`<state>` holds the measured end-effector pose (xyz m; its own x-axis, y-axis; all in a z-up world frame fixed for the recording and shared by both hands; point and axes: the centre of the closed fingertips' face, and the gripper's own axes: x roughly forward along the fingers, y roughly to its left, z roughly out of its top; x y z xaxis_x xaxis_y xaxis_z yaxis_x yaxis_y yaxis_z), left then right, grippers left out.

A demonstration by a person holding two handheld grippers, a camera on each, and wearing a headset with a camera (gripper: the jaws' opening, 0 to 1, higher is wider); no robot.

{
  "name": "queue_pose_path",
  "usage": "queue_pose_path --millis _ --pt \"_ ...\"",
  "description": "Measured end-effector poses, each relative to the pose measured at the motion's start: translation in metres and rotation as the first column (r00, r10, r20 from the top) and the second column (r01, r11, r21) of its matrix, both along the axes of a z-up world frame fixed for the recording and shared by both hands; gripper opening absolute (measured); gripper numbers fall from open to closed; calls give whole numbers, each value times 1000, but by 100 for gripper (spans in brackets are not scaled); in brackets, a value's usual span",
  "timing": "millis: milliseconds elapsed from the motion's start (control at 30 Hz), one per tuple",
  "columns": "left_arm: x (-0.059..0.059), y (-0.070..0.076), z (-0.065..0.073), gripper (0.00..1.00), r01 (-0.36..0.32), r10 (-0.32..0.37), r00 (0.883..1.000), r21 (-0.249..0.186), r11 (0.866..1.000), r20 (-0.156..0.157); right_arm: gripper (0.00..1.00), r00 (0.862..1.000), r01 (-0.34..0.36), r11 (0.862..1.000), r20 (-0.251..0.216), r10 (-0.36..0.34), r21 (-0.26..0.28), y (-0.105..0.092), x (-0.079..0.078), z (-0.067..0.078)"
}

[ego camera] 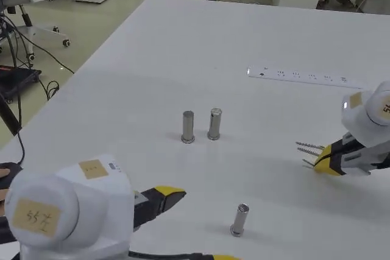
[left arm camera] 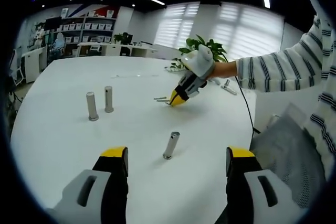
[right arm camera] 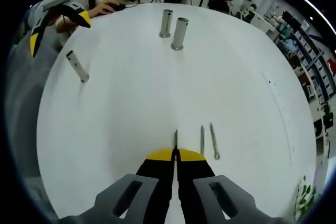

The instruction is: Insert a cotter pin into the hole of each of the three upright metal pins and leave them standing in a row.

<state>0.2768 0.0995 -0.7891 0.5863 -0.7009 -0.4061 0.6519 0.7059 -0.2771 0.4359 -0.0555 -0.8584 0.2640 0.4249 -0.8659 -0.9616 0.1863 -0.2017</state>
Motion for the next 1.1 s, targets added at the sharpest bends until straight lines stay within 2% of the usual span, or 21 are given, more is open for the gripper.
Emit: queue_pose_path --millis 100,367,533,700,733,767,800,833,967,1067,1100 --pt "6 1 4 82 -15 15 1000 -1 1000 18 1 999 8 1000 31 -8 30 1 -3 8" --pt "25 -2 21 80 -29 32 998 -43 999 60 1 994 28 991 105 -41 130 4 -13 32" --pt "36 -7 28 77 -31 35 997 -74 997 62 2 985 14 986 165 -42 168 8 -22 49" --pt "46 -18 33 73 -19 23 1000 -137 990 21 2 975 -3 980 217 -41 198 13 -33 62" --pt "49 -21 35 73 -27 28 1000 -168 985 4 2 973 -9 979 227 -39 205 14 -36 65" --pt "50 -23 36 72 -28 27 1000 -185 982 -8 2 973 -9 978 228 -39 209 15 -39 66" --pt "53 -24 37 72 -34 32 999 -198 980 -16 2 976 -7 973 212 -44 231 18 -43 68" --pt "58 -25 38 73 -34 32 999 -200 979 -11 2 981 10 966 183 -59 257 21 -47 67" --pt "68 -32 43 71 -24 17 999 -245 969 -32 2 975 -5 969 218 -50 247 23 -53 71" --pt "73 -36 43 69 -18 7 999 -252 968 -46 2 971 -20 970 235 -39 242 27 -58 74" --pt "75 -38 42 69 -10 -1 999 -245 970 -45 2 967 -29 974 253 -29 223 26 -59 74"
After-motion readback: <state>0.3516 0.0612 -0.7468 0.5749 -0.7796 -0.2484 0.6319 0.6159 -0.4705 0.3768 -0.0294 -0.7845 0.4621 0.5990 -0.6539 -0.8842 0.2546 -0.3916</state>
